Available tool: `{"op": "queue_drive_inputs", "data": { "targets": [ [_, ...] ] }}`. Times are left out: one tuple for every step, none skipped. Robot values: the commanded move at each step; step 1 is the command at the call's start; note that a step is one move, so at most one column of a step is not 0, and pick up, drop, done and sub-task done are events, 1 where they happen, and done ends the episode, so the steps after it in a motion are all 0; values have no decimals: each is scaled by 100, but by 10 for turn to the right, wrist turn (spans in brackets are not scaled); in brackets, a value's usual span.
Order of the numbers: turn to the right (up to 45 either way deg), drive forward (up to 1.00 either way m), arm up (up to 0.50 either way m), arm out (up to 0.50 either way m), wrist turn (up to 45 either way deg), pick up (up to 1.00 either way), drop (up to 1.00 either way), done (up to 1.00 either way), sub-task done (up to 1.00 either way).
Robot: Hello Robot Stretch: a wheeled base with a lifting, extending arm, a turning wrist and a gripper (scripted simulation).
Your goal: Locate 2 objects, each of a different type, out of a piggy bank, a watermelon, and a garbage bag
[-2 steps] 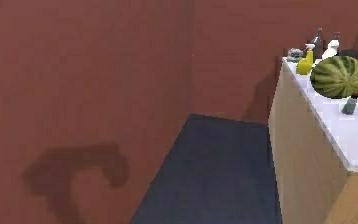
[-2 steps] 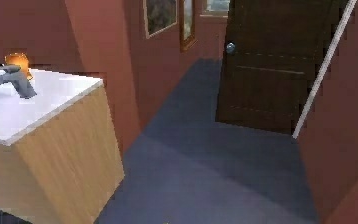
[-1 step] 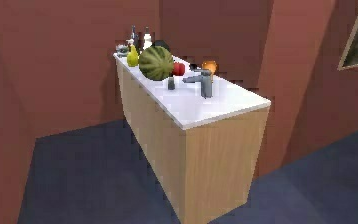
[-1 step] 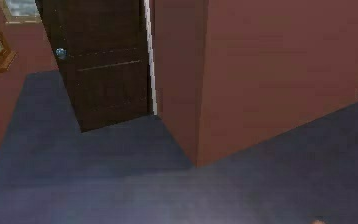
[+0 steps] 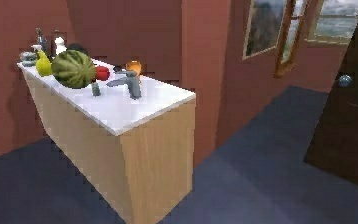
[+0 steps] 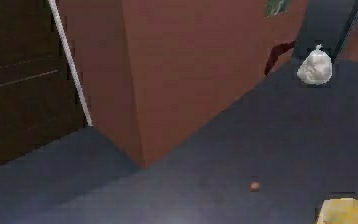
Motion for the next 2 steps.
{"op": "queue_drive_inputs", "data": {
  "targets": [
    [0, 35, 0, 0, 0, 0, 0, 0, 0],
    [-330, 0, 0, 0, 0, 0, 0, 0, 0]
  ]
}}
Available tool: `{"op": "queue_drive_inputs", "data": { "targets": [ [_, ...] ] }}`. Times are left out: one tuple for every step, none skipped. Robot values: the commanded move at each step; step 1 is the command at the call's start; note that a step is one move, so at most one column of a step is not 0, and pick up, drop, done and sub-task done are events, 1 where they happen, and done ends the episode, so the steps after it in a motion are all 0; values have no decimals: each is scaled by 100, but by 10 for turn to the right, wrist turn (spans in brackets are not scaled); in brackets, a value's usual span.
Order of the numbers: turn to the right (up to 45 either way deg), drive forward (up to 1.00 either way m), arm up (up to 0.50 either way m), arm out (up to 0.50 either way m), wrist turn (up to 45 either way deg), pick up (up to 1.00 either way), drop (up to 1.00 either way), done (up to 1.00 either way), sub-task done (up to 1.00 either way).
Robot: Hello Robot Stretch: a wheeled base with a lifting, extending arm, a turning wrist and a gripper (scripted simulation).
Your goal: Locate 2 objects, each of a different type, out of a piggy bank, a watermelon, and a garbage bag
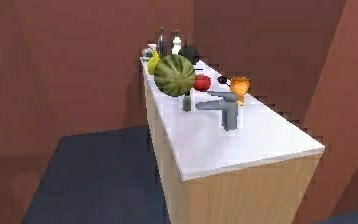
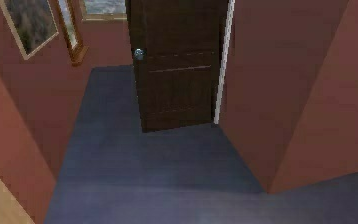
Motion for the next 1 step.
{"op": "queue_drive_inputs", "data": {
  "targets": [
    [0, 0, 0, 0, 0, 0, 0, 100, 0]
  ]
}}
